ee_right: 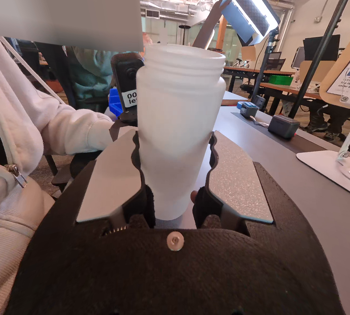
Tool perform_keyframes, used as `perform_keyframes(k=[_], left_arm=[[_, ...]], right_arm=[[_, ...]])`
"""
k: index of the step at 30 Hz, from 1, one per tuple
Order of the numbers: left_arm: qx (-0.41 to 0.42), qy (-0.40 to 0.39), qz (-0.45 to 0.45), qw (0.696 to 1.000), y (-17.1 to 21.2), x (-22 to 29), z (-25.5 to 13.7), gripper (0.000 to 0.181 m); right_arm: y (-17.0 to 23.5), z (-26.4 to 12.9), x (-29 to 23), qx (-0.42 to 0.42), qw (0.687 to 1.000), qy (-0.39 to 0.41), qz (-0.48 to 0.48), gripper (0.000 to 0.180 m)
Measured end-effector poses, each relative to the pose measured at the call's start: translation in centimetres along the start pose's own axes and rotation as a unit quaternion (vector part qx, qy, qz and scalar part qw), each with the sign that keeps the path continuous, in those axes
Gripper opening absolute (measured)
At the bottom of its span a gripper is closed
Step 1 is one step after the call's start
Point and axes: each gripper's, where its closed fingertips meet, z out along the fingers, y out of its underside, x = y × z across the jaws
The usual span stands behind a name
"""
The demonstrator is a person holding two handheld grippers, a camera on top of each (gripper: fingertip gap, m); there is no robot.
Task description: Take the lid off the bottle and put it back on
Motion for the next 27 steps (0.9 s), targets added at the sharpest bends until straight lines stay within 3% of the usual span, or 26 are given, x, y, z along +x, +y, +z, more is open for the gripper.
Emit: perform_keyframes(k=[5,16,19,21,24,27], left_arm=[[-0.042,0.004,-0.016,0.999,1.9,-0.1,-0.1,0.088],[-0.069,0.003,-0.034,0.997,2.4,-0.4,-0.1,0.089],[-0.072,-0.014,-0.046,0.996,1.7,-1.1,-0.7,0.102],[-0.071,-0.028,-0.056,0.996,0.4,-1.4,-1.6,0.112],[-0.082,-0.062,-0.041,0.994,-2.5,-1.7,-4.1,0.113],[-0.115,-0.164,-0.014,0.980,-5.7,-4.8,-9.8,0.107]], right_arm=[[1.3,0.5,0.0,-0.028,0.999,0.005,-0.028,0.070],[2.4,0.2,0.4,-0.051,0.999,-0.001,-0.014,0.073],[2.5,0.1,0.5,-0.052,0.999,-0.002,-0.010,0.083],[1.9,-0.2,0.9,-0.034,0.999,0.004,0.002,0.089],[0.3,-1.0,1.7,0.012,0.999,0.015,0.025,0.091],[-1.1,-2.0,2.7,0.054,0.997,0.034,0.047,0.088]])
